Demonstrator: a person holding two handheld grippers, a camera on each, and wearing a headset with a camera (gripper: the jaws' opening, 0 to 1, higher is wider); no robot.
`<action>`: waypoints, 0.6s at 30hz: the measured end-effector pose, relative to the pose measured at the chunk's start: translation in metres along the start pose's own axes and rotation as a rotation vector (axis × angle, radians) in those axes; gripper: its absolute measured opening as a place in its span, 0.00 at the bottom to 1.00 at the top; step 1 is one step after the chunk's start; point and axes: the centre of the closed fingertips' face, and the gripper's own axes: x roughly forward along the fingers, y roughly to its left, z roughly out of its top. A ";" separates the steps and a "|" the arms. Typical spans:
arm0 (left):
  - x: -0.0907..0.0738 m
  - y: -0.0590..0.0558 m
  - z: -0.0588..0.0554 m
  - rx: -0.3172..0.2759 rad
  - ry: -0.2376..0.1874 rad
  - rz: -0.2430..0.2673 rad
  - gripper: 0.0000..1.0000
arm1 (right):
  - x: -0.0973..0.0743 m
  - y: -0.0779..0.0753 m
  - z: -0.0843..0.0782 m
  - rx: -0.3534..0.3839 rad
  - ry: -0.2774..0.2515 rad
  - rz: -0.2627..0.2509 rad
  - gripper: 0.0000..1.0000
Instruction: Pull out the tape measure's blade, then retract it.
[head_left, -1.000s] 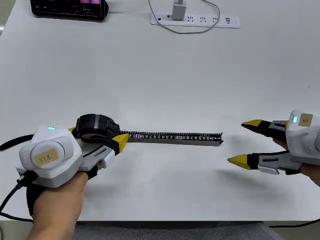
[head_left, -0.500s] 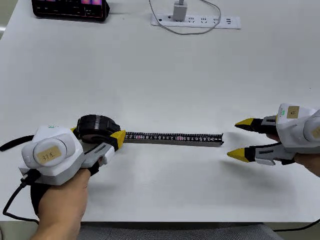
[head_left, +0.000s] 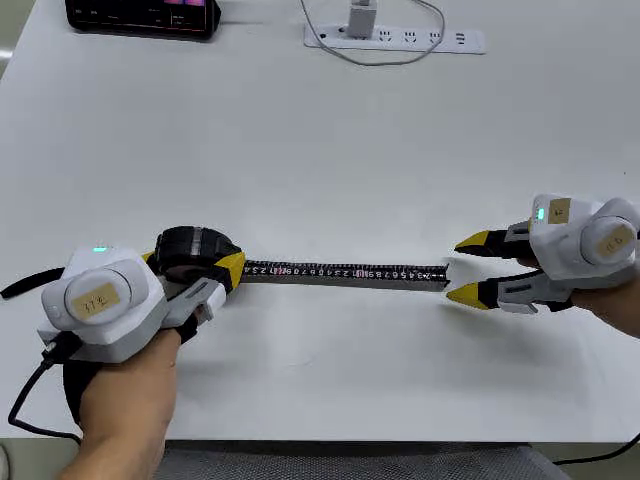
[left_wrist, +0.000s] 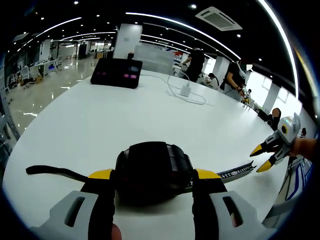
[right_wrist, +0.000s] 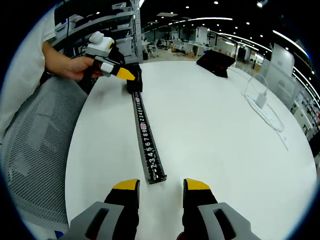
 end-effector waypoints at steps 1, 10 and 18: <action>0.000 0.000 0.000 0.003 0.001 0.001 0.57 | 0.000 0.000 0.000 -0.002 0.003 0.003 0.31; 0.001 0.000 -0.001 0.011 0.005 0.001 0.57 | 0.004 0.002 -0.004 -0.018 0.031 0.024 0.26; 0.001 0.000 -0.001 0.015 0.008 0.001 0.57 | 0.011 0.006 -0.001 -0.038 0.041 0.047 0.20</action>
